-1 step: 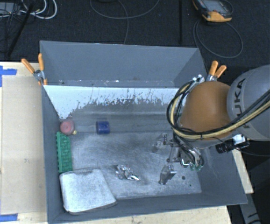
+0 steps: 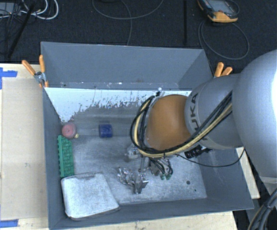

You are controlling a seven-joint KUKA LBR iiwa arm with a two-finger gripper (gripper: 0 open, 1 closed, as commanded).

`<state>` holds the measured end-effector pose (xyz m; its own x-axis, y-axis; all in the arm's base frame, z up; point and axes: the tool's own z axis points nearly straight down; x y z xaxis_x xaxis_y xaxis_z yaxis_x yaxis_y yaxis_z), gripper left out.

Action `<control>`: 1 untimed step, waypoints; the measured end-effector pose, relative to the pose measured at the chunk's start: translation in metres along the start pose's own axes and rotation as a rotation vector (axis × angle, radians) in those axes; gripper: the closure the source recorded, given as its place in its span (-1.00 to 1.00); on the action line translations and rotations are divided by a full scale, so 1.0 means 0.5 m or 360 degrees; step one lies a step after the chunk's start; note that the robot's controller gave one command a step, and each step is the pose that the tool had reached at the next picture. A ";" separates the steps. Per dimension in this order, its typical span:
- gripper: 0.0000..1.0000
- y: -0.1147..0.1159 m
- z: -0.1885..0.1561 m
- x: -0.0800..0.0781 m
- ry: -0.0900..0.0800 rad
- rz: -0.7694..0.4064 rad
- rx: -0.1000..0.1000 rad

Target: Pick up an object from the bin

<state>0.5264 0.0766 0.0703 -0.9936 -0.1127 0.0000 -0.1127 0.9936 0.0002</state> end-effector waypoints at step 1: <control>1.00 -0.002 -0.005 0.001 0.0005 0.0006 -0.0001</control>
Offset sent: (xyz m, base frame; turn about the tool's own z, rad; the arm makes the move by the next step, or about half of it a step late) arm 0.0000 0.0000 0.0000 0.0000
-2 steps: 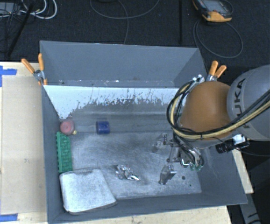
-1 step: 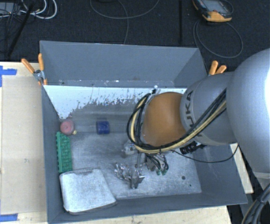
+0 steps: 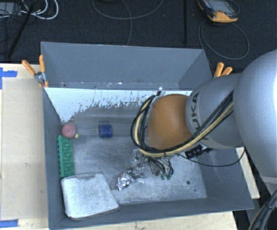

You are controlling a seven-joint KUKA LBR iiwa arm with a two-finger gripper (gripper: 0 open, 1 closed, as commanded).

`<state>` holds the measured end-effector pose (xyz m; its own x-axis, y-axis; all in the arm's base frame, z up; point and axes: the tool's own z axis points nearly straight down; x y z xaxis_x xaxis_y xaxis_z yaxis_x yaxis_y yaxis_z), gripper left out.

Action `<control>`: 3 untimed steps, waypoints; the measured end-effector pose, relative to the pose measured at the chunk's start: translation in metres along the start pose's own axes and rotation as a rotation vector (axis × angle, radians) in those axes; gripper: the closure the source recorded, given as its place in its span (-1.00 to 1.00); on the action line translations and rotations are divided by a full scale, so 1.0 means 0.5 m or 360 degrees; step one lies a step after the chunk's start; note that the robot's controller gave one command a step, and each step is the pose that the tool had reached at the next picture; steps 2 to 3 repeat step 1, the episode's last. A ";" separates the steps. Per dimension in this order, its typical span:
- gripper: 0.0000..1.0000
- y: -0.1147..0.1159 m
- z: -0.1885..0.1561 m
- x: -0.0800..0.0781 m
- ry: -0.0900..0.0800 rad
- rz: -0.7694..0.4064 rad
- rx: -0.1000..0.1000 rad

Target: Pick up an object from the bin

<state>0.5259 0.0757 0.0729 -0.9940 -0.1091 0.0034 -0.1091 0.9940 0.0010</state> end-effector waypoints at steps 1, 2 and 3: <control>1.00 0.009 -0.272 0.017 -0.0013 -0.0317 0.0002; 1.00 0.009 -0.272 0.017 -0.0013 -0.0317 0.0002; 1.00 0.009 -0.272 0.017 -0.0013 -0.0317 0.0002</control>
Offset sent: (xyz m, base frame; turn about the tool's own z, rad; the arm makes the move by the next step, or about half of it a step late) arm -0.0091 0.0027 0.1333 -0.1986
